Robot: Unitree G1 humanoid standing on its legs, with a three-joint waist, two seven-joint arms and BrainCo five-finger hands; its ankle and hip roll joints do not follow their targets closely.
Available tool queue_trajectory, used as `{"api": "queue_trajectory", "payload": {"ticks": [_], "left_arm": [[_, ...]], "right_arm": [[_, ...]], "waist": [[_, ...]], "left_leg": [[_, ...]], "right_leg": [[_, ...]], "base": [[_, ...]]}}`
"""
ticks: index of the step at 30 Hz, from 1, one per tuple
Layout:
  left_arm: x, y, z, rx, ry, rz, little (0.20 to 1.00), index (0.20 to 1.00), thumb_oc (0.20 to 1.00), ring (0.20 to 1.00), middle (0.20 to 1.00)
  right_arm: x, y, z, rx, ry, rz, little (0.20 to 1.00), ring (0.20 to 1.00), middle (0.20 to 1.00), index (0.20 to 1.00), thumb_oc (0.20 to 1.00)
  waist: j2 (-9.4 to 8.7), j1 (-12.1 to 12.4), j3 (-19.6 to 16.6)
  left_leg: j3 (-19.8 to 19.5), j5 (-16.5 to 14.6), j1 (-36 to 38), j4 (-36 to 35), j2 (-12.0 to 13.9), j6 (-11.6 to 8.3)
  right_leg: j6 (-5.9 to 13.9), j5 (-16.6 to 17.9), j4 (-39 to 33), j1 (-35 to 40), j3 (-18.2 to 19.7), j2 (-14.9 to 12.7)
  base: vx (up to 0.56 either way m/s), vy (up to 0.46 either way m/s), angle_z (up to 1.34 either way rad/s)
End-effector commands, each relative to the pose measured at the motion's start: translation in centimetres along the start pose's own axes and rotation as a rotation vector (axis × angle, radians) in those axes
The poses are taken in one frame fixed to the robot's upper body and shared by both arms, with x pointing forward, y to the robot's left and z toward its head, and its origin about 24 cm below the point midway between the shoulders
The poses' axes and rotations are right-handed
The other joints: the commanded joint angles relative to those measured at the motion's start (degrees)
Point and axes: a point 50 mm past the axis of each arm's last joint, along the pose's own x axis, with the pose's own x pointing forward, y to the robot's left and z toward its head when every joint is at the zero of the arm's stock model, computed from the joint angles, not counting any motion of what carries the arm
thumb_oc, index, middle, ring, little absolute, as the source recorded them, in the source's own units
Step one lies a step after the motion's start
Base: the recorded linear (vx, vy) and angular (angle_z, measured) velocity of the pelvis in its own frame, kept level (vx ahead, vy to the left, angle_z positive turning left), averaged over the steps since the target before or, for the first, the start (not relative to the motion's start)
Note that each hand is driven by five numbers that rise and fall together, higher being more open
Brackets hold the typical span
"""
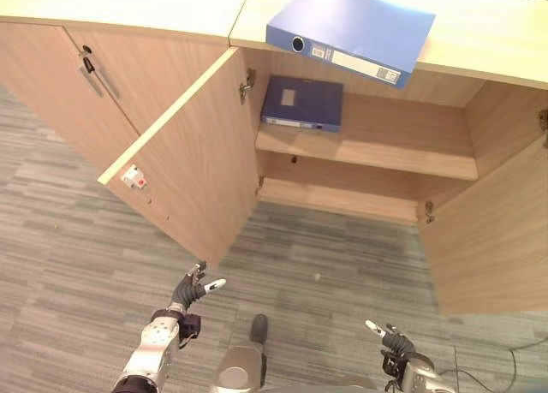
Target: Put the empty folder in the office cabinet
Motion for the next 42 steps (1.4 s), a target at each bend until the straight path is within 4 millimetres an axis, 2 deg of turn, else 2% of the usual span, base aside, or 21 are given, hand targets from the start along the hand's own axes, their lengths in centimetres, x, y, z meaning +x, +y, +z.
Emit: {"api": "queue_trajectory", "payload": {"ticks": [1, 2, 3, 5, 7, 12, 15, 18, 21, 22, 23, 24, 25, 27, 30, 32, 33, 34, 38, 39, 42], "left_arm": [[-0.4, -0.1, 1.5, 0.001, -0.089, -0.005, 1.000, 1.000, 1.000, 1.000, 1.000], [-0.3, -0.2, 1.5, -0.003, -0.089, -0.006, 1.000, 1.000, 1.000, 1.000, 1.000], [-0.3, -0.2, 1.5, -0.003, -0.089, -0.006, 1.000, 1.000, 1.000, 1.000, 1.000], [-0.3, -0.3, 1.6, -0.009, -0.095, -0.005, 1.000, 1.000, 1.000, 1.000, 1.000], [-0.2, -0.4, 1.7, -0.019, -0.102, 0.001, 1.000, 1.000, 1.000, 1.000, 1.000], [-0.2, -0.5, 1.9, -0.044, -0.117, 0.017, 1.000, 1.000, 1.000, 1.000, 1.000], [-0.4, -0.7, 1.3, -0.045, -0.105, 0.013, 1.000, 1.000, 1.000, 1.000, 1.000], [-0.7, -1.1, 0.1, -0.079, -0.060, 0.021, 1.000, 1.000, 1.000, 1.000, 1.000], [-0.6, -1.5, 0.1, -0.102, -0.061, 0.008, 1.000, 1.000, 1.000, 1.000, 1.000], [-0.5, -1.6, 0.2, -0.107, -0.060, 0.006, 1.000, 1.000, 1.000, 1.000, 1.000], [-0.3, -2.0, 0.3, -0.113, -0.062, -0.004, 1.000, 1.000, 1.000, 1.000, 1.000], [-0.3, -2.0, 0.4, -0.113, -0.062, -0.004, 1.000, 1.000, 1.000, 1.000, 1.000], [-0.3, -2.1, 0.4, -0.114, -0.064, -0.010, 1.000, 1.000, 1.000, 1.000, 1.000], [-0.1, -2.5, 0.8, -0.116, -0.075, -0.024, 1.000, 1.000, 1.000, 1.000, 1.000], [-0.1, -2.6, 0.9, -0.115, -0.079, -0.027, 1.000, 1.000, 1.000, 1.000, 1.000], [-0.1, -2.5, 0.7, -0.120, -0.071, -0.025, 1.000, 1.000, 1.000, 1.000, 1.000], [-0.2, -2.7, 0.5, -0.119, -0.062, -0.028, 1.000, 1.000, 1.000, 1.000, 1.000], [-0.2, -2.7, 0.5, -0.118, -0.062, -0.028, 1.000, 1.000, 1.000, 1.000, 1.000], [0.0, -2.7, 0.3, -0.104, -0.053, -0.024, 1.000, 1.000, 1.000, 1.000, 1.000], [-0.1, -2.6, 0.3, -0.098, -0.051, -0.025, 1.000, 1.000, 1.000, 1.000, 1.000], [-0.3, -2.5, -0.2, -0.084, -0.034, -0.031, 1.000, 1.000, 1.000, 1.000, 1.000]], "right_arm": [[-0.2, -1.7, 1.0, 0.004, -0.052, -0.038, 1.000, 1.000, 1.000, 1.000, 1.000], [-0.2, -1.8, 1.0, 0.010, -0.052, -0.042, 1.000, 1.000, 1.000, 1.000, 1.000], [-0.2, -1.8, 1.0, 0.010, -0.052, -0.042, 1.000, 1.000, 1.000, 1.000, 1.000], [-0.2, -1.9, 1.2, 0.010, -0.059, -0.044, 1.000, 1.000, 1.000, 1.000, 1.000], [-0.2, -1.6, 1.4, 0.009, -0.064, -0.041, 1.000, 1.000, 1.000, 1.000, 1.000], [-0.2, -1.4, 1.2, 0.009, -0.055, -0.029, 1.000, 1.000, 1.000, 1.000, 1.000], [-0.4, -1.7, 0.4, -0.010, -0.032, -0.031, 1.000, 1.000, 1.000, 1.000, 1.000], [-0.7, -2.7, -0.4, -0.056, -0.008, -0.044, 1.000, 1.000, 1.000, 1.000, 1.000], [-0.8, -3.5, -0.5, -0.070, -0.001, -0.059, 1.000, 1.000, 1.000, 1.000, 1.000], [-0.9, -3.8, -0.5, -0.075, 0.001, -0.068, 1.000, 1.000, 1.000, 1.000, 1.000], [-1.0, -4.7, -0.5, -0.077, 0.007, -0.097, 1.000, 1.000, 1.000, 1.000, 1.000], [-1.0, -4.8, -0.5, -0.076, 0.006, -0.097, 1.000, 1.000, 1.000, 1.000, 1.000], [-1.1, -5.3, -0.5, -0.076, 0.010, -0.115, 1.000, 1.000, 1.000, 1.000, 1.000], [-1.3, -6.0, -0.3, -0.072, 0.006, -0.134, 1.000, 1.000, 1.000, 1.000, 1.000], [-1.3, -6.6, -0.2, -0.067, 0.006, -0.150, 1.000, 1.000, 1.000, 1.000, 1.000], [-1.3, -6.8, 0.1, -0.067, 0.003, -0.155, 1.000, 1.000, 1.000, 1.000, 1.000], [-1.2, -6.8, 0.5, -0.059, -0.012, -0.155, 1.000, 1.000, 1.000, 1.000, 1.000], [-1.2, -6.8, 0.5, -0.059, -0.012, -0.155, 1.000, 1.000, 1.000, 1.000, 1.000], [-0.9, -5.8, 1.0, -0.058, -0.029, -0.139, 1.000, 1.000, 1.000, 1.000, 1.000], [-0.8, -5.3, 0.5, -0.065, -0.014, -0.127, 1.000, 1.000, 1.000, 1.000, 1.000], [-0.8, -4.8, -0.1, -0.075, 0.009, -0.110, 1.000, 1.000, 1.000, 1.000, 1.000]], "waist": [[3.02, 0.1, -0.7], [3.25, -0.3, -0.7], [3.30, -0.3, -0.6], [3.46, -0.7, -0.1], [3.47, -1.4, 0.6], [3.76, -4.2, 2.1], [2.99, -4.4, 0.7], [3.98, -5.0, -1.3], [4.77, -5.5, -1.4], [4.97, -5.5, -1.3], [5.08, -5.6, -0.8], [5.16, -5.8, -0.7], [4.91, -5.6, -0.4], [3.98, -5.8, 0.4], [2.78, -6.0, 0.8], [2.31, -5.3, 0.7], [1.90, -4.6, 0.4], [1.83, -4.5, 0.5], [2.17, -2.1, 0.8], [2.74, -1.8, -0.1], [2.77, -1.8, -1.5]], "left_leg": [[-2.3, -2.3, 1.0, -2.9, 6.6, -4.46], [-2.0, -2.4, 1.4, -3.1, 6.3, -4.26], [-2.1, -2.5, 1.6, -3.1, 6.4, -4.34], [-1.1, -3.6, 3.3, -3.5, 6.1, -4.64], [-0.5, -4.7, 5.0, -3.7, 6.6, -5.31], [-1.7, -6.8, 9.3, -3.9, 8.2, -7.14], [-1.8, -6.8, 12.0, -6.2, 7.9, -7.85], [-2.2, -4.9, 13.7, -7.9, 13.7, -11.04], [-3.0, -2.8, 12.3, -5.9, 17.2, -12.88], [-3.3, -0.9, 11.6, -4.1, 17.8, -13.27], [-4.0, 3.4, 9.9, 0.2, 18.6, -13.80], [-4.3, 3.4, 9.7, 0.4, 18.7, -13.87], [-4.8, 5.8, 8.8, 2.7, 18.7, -13.80], [-5.4, 7.9, 6.7, 6.5, 17.7, -13.24], [-2.2, 7.4, 4.2, 10.3, 17.1, -12.20], [-2.6, 3.6, 2.2, 10.7, 13.5, -11.26], [-2.0, -1.4, 1.1, 6.8, 9.6, -10.55], [-1.9, -1.4, 1.3, 6.8, 9.5, -10.50], [-4.0, 1.6, -3.7, 1.3, 5.0, -10.08], [-3.0, 2.0, -2.2, -1.7, 5.4, -9.23], [-3.6, 1.6, 1.3, -5.4, 4.7, -8.06]], "right_leg": [[0.17, -6.3, 3.7, -2.6, -5.9, 1.6], [-0.18, -7.3, 2.3, -3.7, -6.3, 3.0], [-0.25, -7.5, 2.5, -3.6, -6.3, 3.0], [-0.34, -9.1, -2.2, -4.7, -9.6, 3.2], [0.40, -7.4, -7.6, -5.3, -11.8, 2.6], [3.00, -2.3, -12.5, -10.9, -5.7, 1.3], [3.64, -0.9, -15.2, -8.8, -4.9, 1.3], [2.25, -2.6, -15.3, -6.8, -5.5, 4.3], [0.20, -5.4, -15.7, -5.0, -6.2, 7.5], [-0.42, -6.1, -16.1, -4.2, -6.7, 8.4], [-1.76, -7.1, -17.0, -2.0, -7.7, 9.7], [-1.82, -7.1, -17.1, -1.9, -7.9, 9.8], [-2.46, -7.5, -17.6, -0.7, -8.4, 10.2], [-3.31, -8.1, -17.9, 0.7, -9.0, 10.3], [-4.23, -9.2, -17.9, 2.1, -10.1, 10.2], [-4.42, -10.0, -18.1, 2.7, -9.9, 10.3], [-4.36, -10.6, -18.4, 3.3, -10.0, 10.6], [-4.31, -10.7, -18.4, 3.4, -10.0, 10.5], [-4.20, -12.0, -18.8, 5.0, -8.6, 12.2], [-4.16, -12.8, -18.8, 5.9, -8.2, 12.7], [-3.78, -13.0, -18.7, 6.6, -7.7, 12.3]], "base": [[0.12, 0.234, -0.30], [0.08, 0.122, -0.23], [0.08, 0.085, -0.05], [0.10, -0.006, 0.07], [0.14, -0.100, -0.10], [0.19, -0.151, 0.10], [0.25, -0.246, 0.21], [0.23, -0.343, 0.09], [0.10, -0.329, 0.02], [0.12, -0.383, -0.01], [0.09, -0.273, 0.00], [0.12, -0.271, 0.20], [0.08, -0.152, 0.30], [0.11, -0.213, 0.20], [0.10, -0.194, 0.09], [0.18, -0.163, 0.20], [0.20, -0.127, 0.02], [0.21, -0.084, -0.01], [0.19, 0.036, -0.09], [0.26, 0.149, -0.09], [0.19, 0.144, -0.40]]}}
